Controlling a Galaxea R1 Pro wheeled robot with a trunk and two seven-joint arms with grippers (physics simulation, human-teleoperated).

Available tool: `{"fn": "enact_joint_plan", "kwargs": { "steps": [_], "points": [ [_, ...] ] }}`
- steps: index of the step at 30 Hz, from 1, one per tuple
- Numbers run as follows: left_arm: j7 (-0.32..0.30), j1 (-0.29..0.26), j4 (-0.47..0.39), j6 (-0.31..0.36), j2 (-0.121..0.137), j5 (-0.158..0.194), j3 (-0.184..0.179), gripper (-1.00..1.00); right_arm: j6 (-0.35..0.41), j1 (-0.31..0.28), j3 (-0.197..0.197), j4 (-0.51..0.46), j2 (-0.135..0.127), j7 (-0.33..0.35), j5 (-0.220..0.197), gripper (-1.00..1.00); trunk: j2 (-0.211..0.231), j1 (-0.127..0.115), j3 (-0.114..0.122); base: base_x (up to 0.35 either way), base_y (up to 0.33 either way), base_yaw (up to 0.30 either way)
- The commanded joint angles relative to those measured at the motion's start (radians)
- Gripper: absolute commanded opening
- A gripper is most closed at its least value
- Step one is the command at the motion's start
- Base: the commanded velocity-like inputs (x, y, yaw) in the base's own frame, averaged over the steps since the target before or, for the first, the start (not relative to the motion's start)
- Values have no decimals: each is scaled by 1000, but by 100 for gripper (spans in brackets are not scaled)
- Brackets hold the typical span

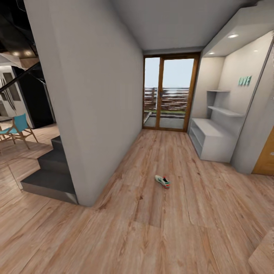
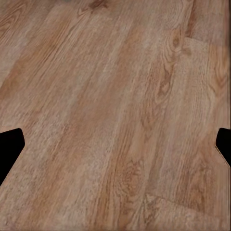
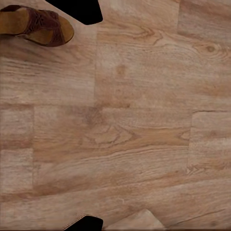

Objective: Pick up the two gym shoes and the two sandals from the corridor floor and place them onto the hallstand (shoe rack) in the corridor, making sure they are on the rack and not on the floor. Arrange them so the two gym shoes are next to each other and the two sandals are next to each other.

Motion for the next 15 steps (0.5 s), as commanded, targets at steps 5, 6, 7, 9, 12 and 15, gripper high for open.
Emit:
{"fn": "enact_joint_plan", "kwargs": {
  "steps": [5, 6, 7, 9, 12, 15],
  "points": [
    [-3, 0, 0, -3, 0, 6, 2, 100, -3, -1, 2, 1, 0, 0, -10, 100, -1, 0, -1, -107, -260, 0],
    [-3, 0, 0, -3, 0, 6, 2, 100, -3, 0, 2, 1, 0, 0, -10, 100, -1, 0, -1, -167, -239, 0],
    [-3, 0, -1, -3, 0, 6, 2, 100, -3, 0, 2, 1, 0, 0, -10, 100, -1, 0, -1, -202, -222, 0],
    [-3, 0, -1, -3, 0, 6, 2, 100, -3, -1, 2, 1, 0, 1, -10, 100, -1, 0, -1, -208, -219, 0],
    [-3, 0, -1, -3, 0, 6, 2, 100, -3, 0, 2, 1, 0, 1, -10, 100, -1, 0, -1, -181, -227, 0],
    [-3, 0, -1, -2, 0, 13, 2, 100, -3, 0, 2, 1, 0, 0, -10, 100, -1, 0, -1, -68, -255, 0]
  ]
}}
